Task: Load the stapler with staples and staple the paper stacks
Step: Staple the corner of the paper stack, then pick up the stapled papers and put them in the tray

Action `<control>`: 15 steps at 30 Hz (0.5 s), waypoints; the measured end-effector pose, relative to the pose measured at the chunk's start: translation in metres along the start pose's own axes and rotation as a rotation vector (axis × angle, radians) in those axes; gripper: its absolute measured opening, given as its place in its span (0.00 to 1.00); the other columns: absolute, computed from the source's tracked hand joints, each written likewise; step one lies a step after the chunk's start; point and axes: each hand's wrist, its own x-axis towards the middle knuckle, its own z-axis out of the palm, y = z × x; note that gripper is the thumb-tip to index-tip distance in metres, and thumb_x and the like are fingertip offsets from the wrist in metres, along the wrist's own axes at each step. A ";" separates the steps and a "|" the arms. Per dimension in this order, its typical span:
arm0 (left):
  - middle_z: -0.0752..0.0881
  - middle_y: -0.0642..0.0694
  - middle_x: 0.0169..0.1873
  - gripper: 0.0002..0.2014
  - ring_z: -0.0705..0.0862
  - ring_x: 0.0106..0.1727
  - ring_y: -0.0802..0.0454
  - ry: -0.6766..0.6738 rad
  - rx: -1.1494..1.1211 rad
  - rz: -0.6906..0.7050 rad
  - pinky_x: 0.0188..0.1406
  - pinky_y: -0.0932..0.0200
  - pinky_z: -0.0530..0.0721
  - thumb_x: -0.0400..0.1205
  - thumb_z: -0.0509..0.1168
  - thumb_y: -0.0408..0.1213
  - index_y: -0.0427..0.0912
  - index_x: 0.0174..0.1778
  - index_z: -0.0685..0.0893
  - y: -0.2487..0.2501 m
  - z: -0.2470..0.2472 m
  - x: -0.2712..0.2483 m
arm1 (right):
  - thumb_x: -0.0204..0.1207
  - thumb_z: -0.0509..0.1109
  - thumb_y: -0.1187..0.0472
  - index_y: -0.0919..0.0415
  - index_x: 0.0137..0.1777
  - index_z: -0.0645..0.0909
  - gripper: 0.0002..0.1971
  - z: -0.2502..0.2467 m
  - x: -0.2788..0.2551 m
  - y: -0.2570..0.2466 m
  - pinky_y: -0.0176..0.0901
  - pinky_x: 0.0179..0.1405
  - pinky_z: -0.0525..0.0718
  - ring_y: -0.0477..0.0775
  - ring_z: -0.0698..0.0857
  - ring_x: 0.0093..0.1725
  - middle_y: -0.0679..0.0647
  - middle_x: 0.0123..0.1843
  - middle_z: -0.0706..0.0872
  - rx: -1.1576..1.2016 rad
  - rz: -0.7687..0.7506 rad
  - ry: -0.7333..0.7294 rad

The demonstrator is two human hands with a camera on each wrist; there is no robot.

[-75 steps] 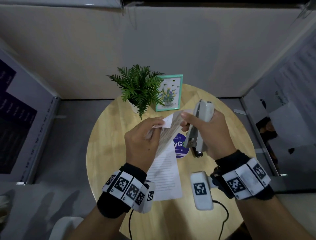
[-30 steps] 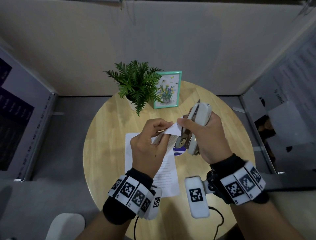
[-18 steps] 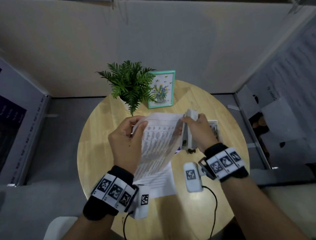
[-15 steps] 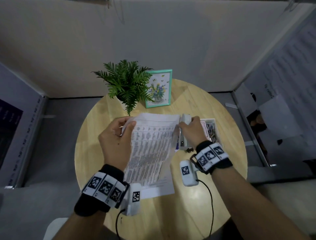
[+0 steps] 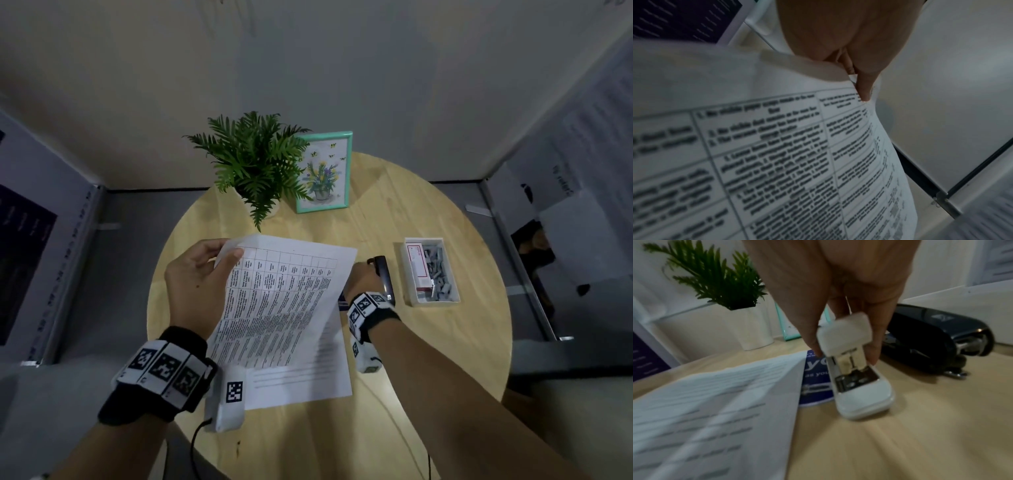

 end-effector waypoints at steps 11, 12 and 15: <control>0.90 0.51 0.35 0.03 0.89 0.34 0.63 0.058 -0.019 0.012 0.37 0.68 0.85 0.76 0.74 0.33 0.42 0.43 0.87 0.018 -0.014 -0.006 | 0.74 0.57 0.82 0.61 0.63 0.80 0.24 -0.047 -0.044 0.003 0.41 0.51 0.80 0.51 0.82 0.61 0.53 0.60 0.86 0.431 -0.286 -0.324; 0.90 0.54 0.33 0.03 0.88 0.34 0.65 0.072 -0.028 0.016 0.36 0.70 0.84 0.76 0.74 0.33 0.41 0.43 0.87 0.021 -0.016 -0.006 | 0.72 0.54 0.86 0.60 0.58 0.83 0.26 -0.050 -0.053 0.004 0.41 0.46 0.81 0.49 0.85 0.56 0.51 0.56 0.89 0.522 -0.304 -0.449; 0.91 0.57 0.29 0.04 0.88 0.32 0.66 0.127 -0.075 0.009 0.32 0.73 0.83 0.76 0.73 0.30 0.38 0.45 0.86 0.029 -0.023 -0.006 | 0.76 0.58 0.84 0.58 0.49 0.88 0.24 -0.050 -0.068 -0.003 0.43 0.45 0.83 0.50 0.89 0.45 0.50 0.44 0.93 0.694 -0.268 -0.648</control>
